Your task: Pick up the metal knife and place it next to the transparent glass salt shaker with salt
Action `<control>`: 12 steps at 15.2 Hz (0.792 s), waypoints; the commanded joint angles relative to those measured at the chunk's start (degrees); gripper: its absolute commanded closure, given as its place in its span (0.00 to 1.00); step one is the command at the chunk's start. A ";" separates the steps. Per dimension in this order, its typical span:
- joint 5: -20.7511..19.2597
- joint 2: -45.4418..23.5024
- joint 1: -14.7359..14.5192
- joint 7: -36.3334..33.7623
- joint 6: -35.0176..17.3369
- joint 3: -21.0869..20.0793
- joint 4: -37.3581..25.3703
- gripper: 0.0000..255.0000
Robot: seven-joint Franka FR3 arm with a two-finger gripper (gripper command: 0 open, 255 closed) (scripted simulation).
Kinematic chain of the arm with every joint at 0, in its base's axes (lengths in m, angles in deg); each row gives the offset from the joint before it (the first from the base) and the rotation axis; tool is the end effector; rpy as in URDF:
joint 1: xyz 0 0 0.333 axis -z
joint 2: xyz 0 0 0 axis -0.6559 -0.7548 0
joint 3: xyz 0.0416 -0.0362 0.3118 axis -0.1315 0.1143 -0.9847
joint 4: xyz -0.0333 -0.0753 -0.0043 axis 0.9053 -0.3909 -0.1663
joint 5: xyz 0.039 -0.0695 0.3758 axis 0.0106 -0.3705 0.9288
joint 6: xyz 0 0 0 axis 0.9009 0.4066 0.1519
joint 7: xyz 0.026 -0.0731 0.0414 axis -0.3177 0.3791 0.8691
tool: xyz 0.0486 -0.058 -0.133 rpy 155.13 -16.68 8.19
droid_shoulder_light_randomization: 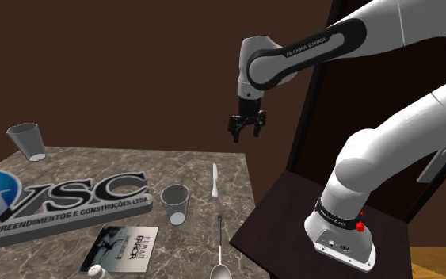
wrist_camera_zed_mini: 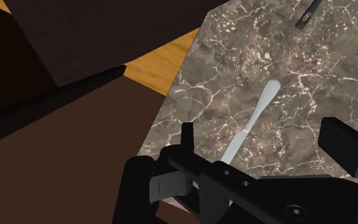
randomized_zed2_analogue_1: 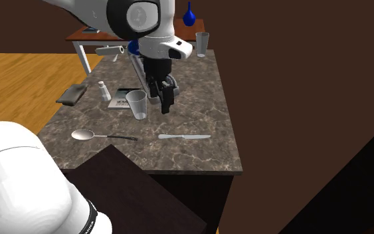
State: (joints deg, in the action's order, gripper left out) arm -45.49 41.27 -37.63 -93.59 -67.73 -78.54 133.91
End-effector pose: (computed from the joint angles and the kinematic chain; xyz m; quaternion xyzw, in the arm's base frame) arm 0.3532 0.0220 0.3764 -0.9811 0.1912 0.0300 0.0088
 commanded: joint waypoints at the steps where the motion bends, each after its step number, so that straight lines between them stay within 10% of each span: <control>1: 0.81 -3.27 0.55 -2.40 -5.66 -0.60 1.44 0.00; 12: 2.99 -28.80 2.99 -15.71 -33.32 -3.26 -0.56 0.00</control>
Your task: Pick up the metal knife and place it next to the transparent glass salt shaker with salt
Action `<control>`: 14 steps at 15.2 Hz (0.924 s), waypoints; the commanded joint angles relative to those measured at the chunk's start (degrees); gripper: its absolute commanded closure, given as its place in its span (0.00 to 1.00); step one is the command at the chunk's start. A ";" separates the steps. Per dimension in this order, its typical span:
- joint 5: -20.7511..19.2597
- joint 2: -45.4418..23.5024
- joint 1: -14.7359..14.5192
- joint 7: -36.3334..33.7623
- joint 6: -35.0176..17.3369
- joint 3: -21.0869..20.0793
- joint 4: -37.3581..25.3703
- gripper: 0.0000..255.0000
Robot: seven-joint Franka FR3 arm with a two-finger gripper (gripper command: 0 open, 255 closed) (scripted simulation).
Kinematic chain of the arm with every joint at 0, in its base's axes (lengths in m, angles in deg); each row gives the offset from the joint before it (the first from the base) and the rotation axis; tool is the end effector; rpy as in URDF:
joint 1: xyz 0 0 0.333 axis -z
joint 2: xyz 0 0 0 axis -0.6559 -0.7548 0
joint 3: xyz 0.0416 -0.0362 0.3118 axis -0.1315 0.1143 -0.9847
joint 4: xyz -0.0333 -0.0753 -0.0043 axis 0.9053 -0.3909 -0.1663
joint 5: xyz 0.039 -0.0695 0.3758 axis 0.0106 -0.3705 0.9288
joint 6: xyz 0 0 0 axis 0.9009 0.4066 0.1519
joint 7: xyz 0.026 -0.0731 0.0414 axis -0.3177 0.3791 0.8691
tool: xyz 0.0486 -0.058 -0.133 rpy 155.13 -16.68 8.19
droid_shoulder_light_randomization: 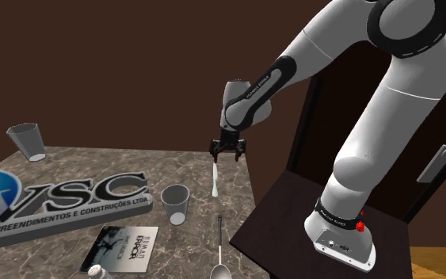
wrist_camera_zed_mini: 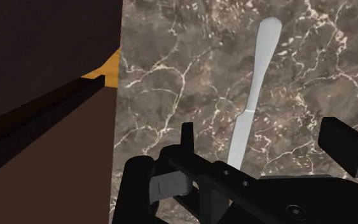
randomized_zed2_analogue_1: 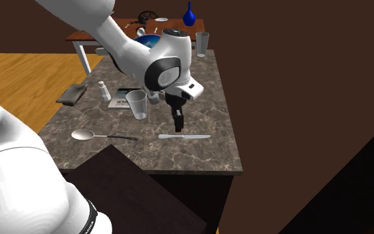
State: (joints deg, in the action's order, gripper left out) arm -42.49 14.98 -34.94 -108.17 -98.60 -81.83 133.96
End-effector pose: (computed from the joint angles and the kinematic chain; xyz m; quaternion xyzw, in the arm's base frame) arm 0.4258 0.0233 0.2413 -0.9403 0.3384 -0.0004 0.0357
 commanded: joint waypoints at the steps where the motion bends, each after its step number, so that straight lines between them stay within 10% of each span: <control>1: -0.09 -5.08 0.43 -2.39 -4.65 0.03 -1.37 0.00; 14: -0.98 -24.69 -0.49 -8.57 -19.62 1.51 -7.98 0.00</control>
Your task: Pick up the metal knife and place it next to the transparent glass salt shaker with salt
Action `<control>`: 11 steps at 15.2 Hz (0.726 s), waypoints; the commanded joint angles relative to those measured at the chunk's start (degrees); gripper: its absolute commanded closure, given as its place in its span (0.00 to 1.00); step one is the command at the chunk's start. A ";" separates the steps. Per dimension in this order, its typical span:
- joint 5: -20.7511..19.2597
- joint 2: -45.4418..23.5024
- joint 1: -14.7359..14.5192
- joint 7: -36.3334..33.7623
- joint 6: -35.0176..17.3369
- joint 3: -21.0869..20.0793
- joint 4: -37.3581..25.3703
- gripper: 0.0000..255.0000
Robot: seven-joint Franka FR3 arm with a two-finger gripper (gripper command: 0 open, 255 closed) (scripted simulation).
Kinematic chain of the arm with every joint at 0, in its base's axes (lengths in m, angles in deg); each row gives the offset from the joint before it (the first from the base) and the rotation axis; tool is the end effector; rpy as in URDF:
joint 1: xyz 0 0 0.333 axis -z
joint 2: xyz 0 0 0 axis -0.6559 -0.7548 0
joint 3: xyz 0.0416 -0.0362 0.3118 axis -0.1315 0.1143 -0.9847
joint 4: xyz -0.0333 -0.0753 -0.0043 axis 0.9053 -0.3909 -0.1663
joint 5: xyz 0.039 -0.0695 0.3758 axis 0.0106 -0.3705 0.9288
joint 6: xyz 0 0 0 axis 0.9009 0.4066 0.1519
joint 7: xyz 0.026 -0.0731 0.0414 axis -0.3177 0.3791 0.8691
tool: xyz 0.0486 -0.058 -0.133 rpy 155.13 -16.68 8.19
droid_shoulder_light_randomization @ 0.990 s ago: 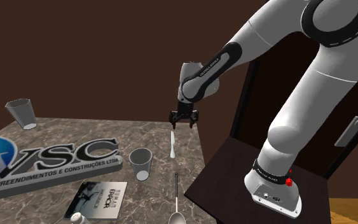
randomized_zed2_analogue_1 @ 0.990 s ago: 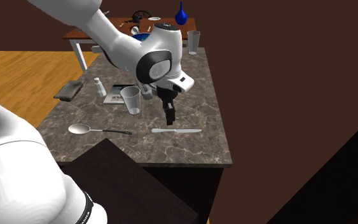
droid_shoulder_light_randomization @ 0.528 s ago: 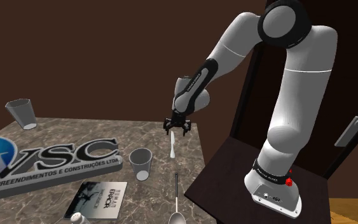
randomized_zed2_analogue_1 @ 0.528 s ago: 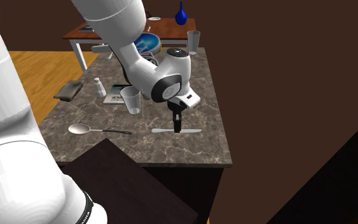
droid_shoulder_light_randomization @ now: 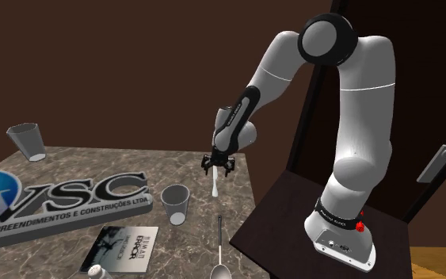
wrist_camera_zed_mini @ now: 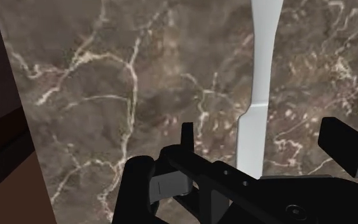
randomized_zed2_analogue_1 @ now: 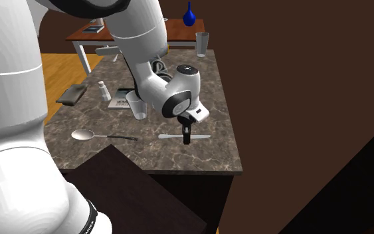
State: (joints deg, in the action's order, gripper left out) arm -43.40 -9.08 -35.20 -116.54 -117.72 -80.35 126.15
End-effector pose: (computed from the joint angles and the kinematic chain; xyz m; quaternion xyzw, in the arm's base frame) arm 0.4758 0.0152 0.1294 -0.9054 0.4210 -0.0190 0.0513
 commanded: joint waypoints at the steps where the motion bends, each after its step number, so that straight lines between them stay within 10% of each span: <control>1: -0.06 -0.63 -0.23 -0.20 -0.51 0.04 -0.16 0.00; 8: -0.06 -0.62 -0.22 -0.19 -0.49 0.04 -0.16 0.00; 9: -0.06 -0.62 -0.22 -0.19 -0.49 0.04 -0.16 1.00; 11: -0.06 -0.62 -0.22 -0.19 -0.49 0.04 -0.16 1.00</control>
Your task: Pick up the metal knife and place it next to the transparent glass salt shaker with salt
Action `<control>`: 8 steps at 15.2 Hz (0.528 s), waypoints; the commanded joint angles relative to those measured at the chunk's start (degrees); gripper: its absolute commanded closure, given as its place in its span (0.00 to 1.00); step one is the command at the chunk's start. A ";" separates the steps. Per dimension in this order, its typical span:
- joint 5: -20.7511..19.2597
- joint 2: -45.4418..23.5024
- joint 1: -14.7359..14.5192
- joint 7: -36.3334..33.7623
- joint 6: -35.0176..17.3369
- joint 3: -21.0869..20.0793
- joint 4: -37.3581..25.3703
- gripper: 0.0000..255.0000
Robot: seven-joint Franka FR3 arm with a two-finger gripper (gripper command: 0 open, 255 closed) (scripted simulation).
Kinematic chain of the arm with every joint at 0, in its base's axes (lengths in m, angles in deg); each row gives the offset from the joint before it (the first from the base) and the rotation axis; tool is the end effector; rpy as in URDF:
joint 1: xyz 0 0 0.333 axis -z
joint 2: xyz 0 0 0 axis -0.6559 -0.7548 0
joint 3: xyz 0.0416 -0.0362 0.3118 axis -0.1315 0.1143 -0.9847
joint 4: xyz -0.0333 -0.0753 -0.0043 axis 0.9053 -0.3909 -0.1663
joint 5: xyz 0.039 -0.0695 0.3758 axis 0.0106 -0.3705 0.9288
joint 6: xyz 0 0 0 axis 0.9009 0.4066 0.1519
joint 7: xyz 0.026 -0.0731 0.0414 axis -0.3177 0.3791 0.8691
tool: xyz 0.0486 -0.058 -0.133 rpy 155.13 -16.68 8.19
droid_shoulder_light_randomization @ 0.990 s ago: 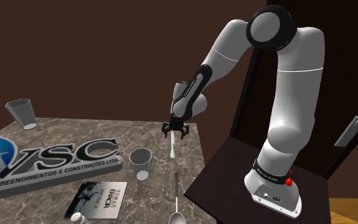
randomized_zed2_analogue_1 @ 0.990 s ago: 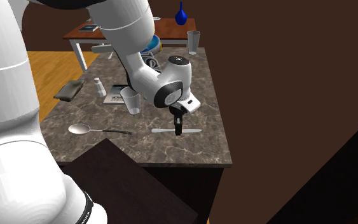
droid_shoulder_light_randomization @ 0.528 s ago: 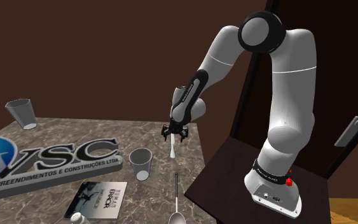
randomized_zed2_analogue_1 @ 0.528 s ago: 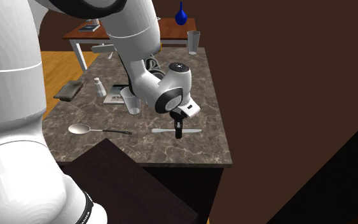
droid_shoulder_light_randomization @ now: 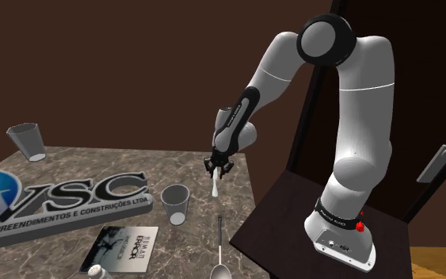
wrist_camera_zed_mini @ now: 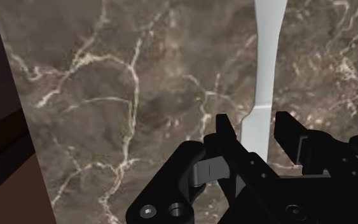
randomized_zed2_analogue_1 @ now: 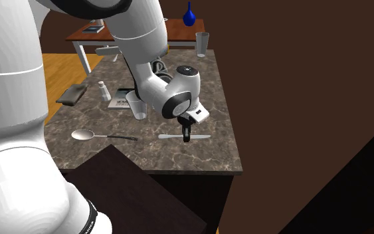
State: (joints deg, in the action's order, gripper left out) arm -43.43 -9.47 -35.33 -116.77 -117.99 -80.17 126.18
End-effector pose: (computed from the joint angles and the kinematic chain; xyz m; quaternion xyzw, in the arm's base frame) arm 0.4749 0.0148 0.1265 -0.9045 0.4231 -0.0179 0.0503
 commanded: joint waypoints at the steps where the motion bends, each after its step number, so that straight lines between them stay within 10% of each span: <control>1: -0.02 -0.24 -0.10 0.03 -0.23 -0.14 -0.19 1.00; 8: 0.02 0.66 -0.09 -0.01 0.49 -0.15 -0.02 1.00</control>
State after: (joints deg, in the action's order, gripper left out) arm -43.40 -9.15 -35.29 -116.73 -117.76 -80.18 126.20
